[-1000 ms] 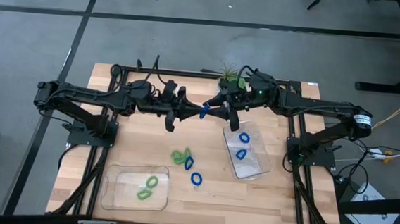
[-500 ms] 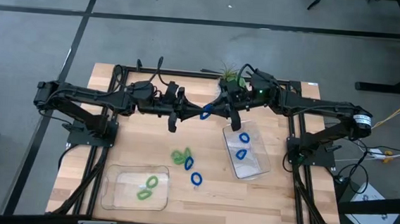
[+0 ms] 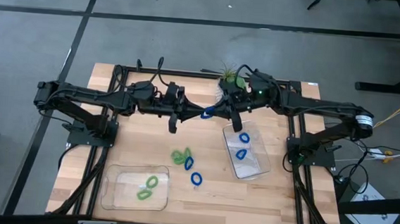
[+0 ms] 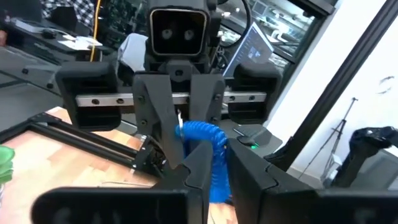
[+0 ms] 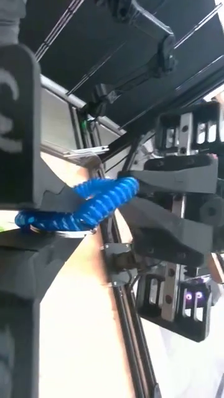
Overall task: Sort spring keychains
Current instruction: Put the blue spring keychain into the right transparent bin
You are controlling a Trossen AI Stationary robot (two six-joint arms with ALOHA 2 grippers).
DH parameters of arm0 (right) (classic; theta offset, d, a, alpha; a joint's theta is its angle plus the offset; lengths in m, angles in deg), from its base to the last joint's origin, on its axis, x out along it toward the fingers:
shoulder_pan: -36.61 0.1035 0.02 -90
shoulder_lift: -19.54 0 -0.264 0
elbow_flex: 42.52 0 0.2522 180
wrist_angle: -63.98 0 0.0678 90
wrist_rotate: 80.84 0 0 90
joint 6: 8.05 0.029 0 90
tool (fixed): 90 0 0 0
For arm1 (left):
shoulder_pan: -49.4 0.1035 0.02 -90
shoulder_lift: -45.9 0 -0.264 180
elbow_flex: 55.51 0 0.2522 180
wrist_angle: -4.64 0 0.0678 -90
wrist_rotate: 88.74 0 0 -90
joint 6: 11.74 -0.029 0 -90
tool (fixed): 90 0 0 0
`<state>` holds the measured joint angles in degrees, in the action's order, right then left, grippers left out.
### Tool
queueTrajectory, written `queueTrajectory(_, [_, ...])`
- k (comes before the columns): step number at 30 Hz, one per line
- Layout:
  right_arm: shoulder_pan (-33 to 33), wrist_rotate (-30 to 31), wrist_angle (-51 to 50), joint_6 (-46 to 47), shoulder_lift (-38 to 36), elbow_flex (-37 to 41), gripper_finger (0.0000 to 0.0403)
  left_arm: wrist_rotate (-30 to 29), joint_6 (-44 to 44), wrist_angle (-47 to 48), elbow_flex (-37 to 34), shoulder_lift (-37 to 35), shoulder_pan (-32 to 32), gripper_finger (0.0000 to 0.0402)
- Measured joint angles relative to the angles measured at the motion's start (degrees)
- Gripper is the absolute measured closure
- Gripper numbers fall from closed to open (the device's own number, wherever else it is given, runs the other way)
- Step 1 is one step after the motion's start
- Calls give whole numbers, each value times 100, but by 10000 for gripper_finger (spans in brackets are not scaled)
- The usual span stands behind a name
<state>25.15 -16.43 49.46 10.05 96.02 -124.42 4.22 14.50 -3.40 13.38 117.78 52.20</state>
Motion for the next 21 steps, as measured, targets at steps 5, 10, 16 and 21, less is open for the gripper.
queueTrajectory(5, [2,7,-338,-71,-176,0,381,111,13,265,0,2,-2,321])
queueTrajectory(10, [2,48,-863,-141,-388,0,373,-61,15,325,0,2,-2,275])
queueTrajectory(16, [2,-90,-2079,-419,-717,0,382,-245,-5,395,0,2,0,234])
queueTrajectory(21, [2,-113,-3502,-625,-953,0,369,-250,-64,673,0,2,-1,226])
